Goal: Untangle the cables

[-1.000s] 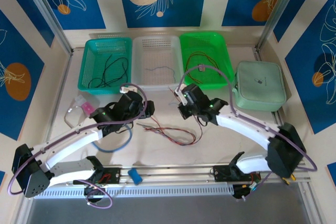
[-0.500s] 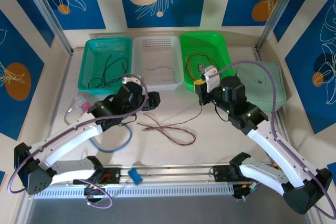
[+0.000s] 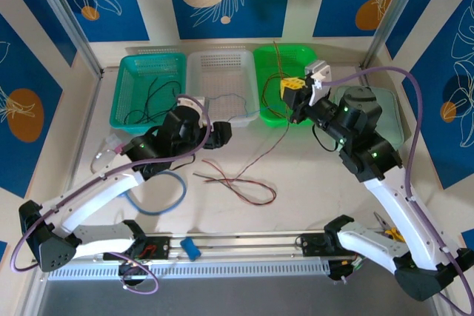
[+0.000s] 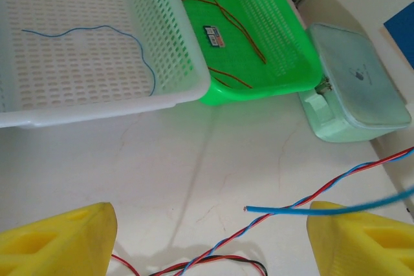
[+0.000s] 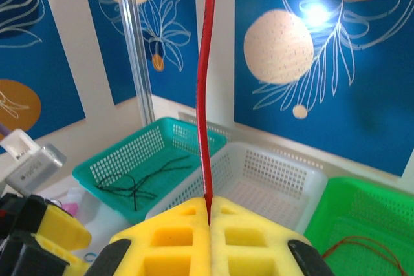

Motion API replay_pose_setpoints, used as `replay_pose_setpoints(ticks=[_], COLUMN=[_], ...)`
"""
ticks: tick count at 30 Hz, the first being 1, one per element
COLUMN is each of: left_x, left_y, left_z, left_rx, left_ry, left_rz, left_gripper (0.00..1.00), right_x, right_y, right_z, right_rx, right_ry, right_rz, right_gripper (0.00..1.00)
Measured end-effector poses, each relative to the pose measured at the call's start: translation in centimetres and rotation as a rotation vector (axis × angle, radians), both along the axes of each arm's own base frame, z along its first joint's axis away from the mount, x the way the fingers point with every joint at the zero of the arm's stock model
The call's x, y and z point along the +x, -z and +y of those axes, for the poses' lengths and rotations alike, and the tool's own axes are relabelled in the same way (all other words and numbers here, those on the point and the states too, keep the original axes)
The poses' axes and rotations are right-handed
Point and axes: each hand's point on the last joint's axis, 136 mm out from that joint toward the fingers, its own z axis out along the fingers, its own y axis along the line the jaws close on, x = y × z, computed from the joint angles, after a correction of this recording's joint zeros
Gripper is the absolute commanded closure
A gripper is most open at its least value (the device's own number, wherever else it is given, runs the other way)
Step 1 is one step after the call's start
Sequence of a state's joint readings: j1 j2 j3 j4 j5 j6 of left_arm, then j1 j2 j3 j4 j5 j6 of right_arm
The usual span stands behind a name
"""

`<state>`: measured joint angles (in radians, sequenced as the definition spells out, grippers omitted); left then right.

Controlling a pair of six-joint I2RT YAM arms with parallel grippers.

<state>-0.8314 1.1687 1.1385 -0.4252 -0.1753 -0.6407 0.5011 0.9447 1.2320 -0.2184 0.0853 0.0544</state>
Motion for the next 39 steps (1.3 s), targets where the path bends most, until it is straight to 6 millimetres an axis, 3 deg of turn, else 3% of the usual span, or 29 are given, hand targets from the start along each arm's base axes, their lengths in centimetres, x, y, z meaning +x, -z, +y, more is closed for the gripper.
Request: replay_pose_setpoints(ticks=[7,10,15,22,28,33,39], left_x=[0.1,0.2,0.1,0.1,-0.9,-1.1,-0.9], left_y=[-1.6,-1.6,-1.6,-1.9,-1.0,-1.2,-1.5], left_z=[-0.6,-0.8,-1.0,0.4,1.5,0.1,-3.6], left_rx=[-0.032,-0.031,-0.028,0.025,0.116,0.210,0.256], left_ry=[0.024,0.031,0.051,0.032,0.091,0.231,0.415], left_rz=[-0.036,-0.040,-0.045,-0.110,-0.212,-0.324,-0.380], left_gripper=[0.22,0.22,0.22,0.24,0.25,0.25,0.25], right_x=[-0.9,-0.9,0.8,3.7,4.0,3.7,3.3], right_y=[-4.7,-5.5,-3.9,1.5,2.4,2.6,2.7], right_z=[-0.7,-0.9,-0.7,-0.5,-0.4,0.0,0.4], right_rx=[0.046,0.049,0.021,-0.049,-0.066,-0.062,-0.047], right_ry=[0.010,0.022,0.060,0.107,0.105,0.075,0.057], right_rz=[-0.090,-0.109,-0.063,0.069,0.100,0.110,0.131], right_gripper=[1.00,1.00,1.00,1.00,1.00,1.00,1.00])
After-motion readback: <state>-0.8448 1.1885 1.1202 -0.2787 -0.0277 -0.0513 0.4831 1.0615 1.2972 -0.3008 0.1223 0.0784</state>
